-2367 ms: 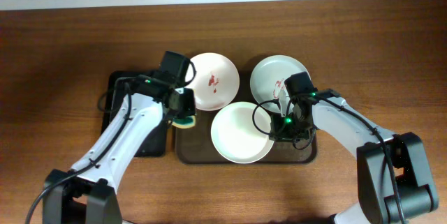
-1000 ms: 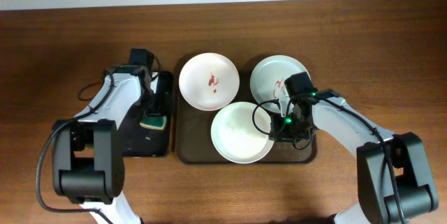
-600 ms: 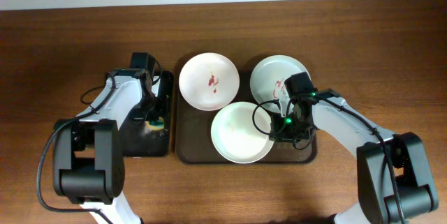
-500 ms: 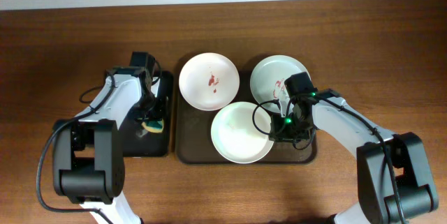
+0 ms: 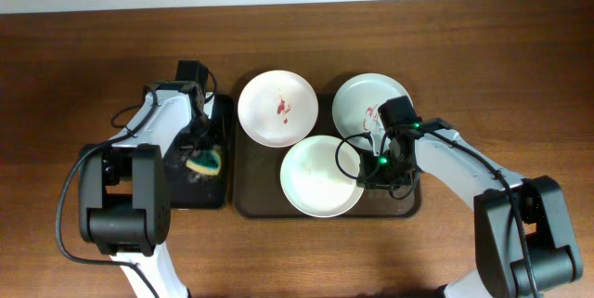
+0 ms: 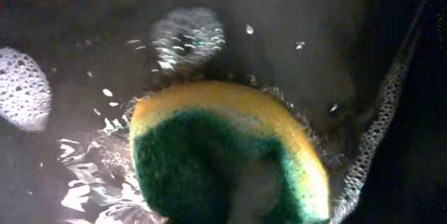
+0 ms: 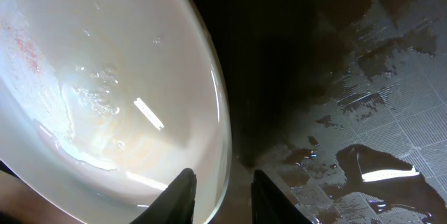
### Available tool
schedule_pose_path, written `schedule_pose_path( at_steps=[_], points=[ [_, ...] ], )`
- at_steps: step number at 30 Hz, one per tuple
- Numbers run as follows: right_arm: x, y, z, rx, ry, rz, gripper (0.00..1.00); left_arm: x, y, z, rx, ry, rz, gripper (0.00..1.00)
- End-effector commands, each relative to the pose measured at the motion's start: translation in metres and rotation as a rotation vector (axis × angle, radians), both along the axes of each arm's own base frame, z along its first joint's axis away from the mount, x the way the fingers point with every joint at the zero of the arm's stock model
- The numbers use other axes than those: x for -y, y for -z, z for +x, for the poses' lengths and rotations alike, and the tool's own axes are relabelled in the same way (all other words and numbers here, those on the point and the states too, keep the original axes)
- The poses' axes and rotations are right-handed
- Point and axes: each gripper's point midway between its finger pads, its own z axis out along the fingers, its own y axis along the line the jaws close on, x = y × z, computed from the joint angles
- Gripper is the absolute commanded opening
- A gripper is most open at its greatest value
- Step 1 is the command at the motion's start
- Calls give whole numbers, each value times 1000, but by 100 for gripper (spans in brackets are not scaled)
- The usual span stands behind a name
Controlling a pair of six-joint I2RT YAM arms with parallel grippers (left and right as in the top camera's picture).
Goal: Clean dirty plates on tray and stack at the side
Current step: 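Dip the sponge back into the black tray with the left gripper, then lift the cleaned plate and place it right of the tray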
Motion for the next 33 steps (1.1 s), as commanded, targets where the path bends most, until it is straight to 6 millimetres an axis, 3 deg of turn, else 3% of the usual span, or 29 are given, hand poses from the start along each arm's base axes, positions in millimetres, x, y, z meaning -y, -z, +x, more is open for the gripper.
schedule_pose_path(
  at_steps=[1, 2, 3, 4, 5, 7, 11, 16, 19, 20, 24, 28, 30, 33],
  points=[
    [1, 2, -2, -5, -6, -11, 28, -2, -15, 21, 49, -5, -3, 0],
    [1, 2, -2, -5, -6, -11, 28, -2, -21, 24, 56, -4, -3, 0],
    [1, 2, -2, -5, -6, -11, 29, -1, -28, 26, 53, -5, -4, 42],
    [1, 2, -1, -4, -6, -10, 32, -2, -35, 24, 36, -5, -2, 96],
    [2, 2, -1, -4, -6, -11, 39, -2, -40, 22, 26, -5, -2, 100],
    [2, 2, -1, -4, -6, -11, 39, -2, -46, 19, 6, -14, -1, 100],
    [1, 2, -1, -5, -6, -10, 39, 6, -46, -8, -102, -49, -48, 100],
    [2, 5, -2, -15, -6, -13, 18, 7, -46, -17, -138, -57, -55, 100],
    [-6, 15, -7, -38, -32, -18, 14, 8, -46, -17, -138, -57, -62, 99],
    [-11, 16, -6, -25, -47, -15, 6, 8, -46, -17, -139, -57, -62, 100],
    [-14, 12, -4, -17, -49, -10, 4, 8, -46, -17, -139, -57, -62, 100],
    [-14, -29, 14, 87, -46, -16, 4, 8, -46, -17, -139, -57, -62, 99],
    [-2, -53, 22, 181, -34, -71, 4, 8, -46, -16, -137, -57, -62, 99],
    [18, -72, 26, 265, -10, -173, 4, 8, -46, -15, -130, -57, -63, 99]
  ],
)
